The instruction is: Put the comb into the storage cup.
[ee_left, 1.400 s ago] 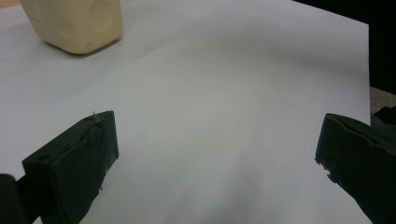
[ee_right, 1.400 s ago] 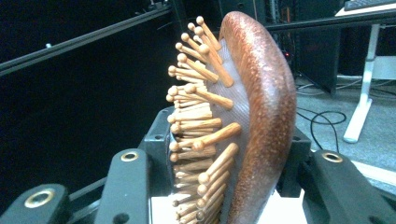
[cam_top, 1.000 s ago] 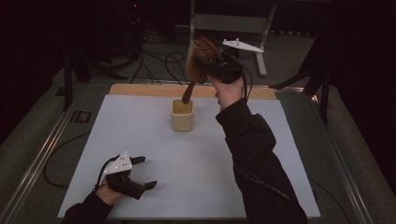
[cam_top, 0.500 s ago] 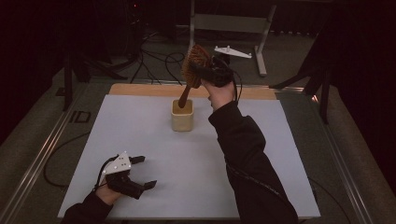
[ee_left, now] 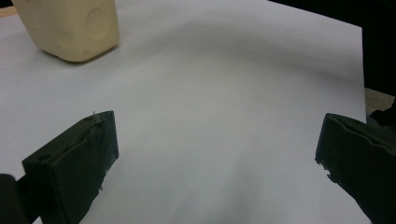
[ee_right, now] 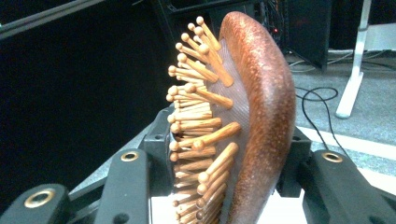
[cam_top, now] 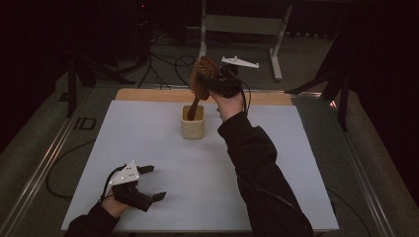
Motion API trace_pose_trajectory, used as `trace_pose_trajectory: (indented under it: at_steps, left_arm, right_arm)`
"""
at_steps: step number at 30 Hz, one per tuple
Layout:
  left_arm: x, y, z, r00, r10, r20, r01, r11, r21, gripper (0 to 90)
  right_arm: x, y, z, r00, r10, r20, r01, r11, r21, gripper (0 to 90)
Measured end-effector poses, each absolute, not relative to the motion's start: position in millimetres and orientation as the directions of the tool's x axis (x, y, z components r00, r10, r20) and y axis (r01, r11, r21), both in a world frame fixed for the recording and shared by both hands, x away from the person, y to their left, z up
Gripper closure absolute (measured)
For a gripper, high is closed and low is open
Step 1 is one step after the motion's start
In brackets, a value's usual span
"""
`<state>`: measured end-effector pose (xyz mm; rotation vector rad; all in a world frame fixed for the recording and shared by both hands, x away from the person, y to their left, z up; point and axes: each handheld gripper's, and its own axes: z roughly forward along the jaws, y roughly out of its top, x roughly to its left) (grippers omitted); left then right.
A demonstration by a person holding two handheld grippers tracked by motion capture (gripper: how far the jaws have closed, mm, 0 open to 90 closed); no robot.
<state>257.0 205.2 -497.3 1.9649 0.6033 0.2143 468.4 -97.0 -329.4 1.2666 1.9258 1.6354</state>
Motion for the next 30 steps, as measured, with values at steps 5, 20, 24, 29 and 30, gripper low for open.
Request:
trace_pose_trajectory:
  at_steps: [5,20,24,29,30]
  left_arm:
    - [256,205,-497,0.859,0.499,-0.112,0.317,-0.348,0.883,0.0]
    - [256,206,-498,0.863,0.493,-0.114,0.314,-0.346,0.884,0.0]
    - [256,206,-498,0.864,0.490,-0.113,0.315,-0.352,0.881,0.0]
    - [256,206,-498,0.865,0.488,-0.116,0.315,-0.349,0.883,0.0]
    - [256,206,-498,0.865,0.488,-0.115,0.314,-0.350,0.882,0.0]
  right_arm:
    - [470,-94,-339,-0.557,0.772,0.305,0.432,-0.044,0.901,51.8]
    - [473,-85,-365,-0.549,0.769,0.329,0.474,-0.038,0.880,51.9]
    - [473,-83,-371,-0.546,0.767,0.338,0.486,-0.040,0.873,51.9]
    - [473,-82,-377,-0.545,0.767,0.339,0.492,-0.034,0.870,51.9]
    - [473,-82,-379,-0.542,0.769,0.340,0.494,-0.036,0.869,51.8]
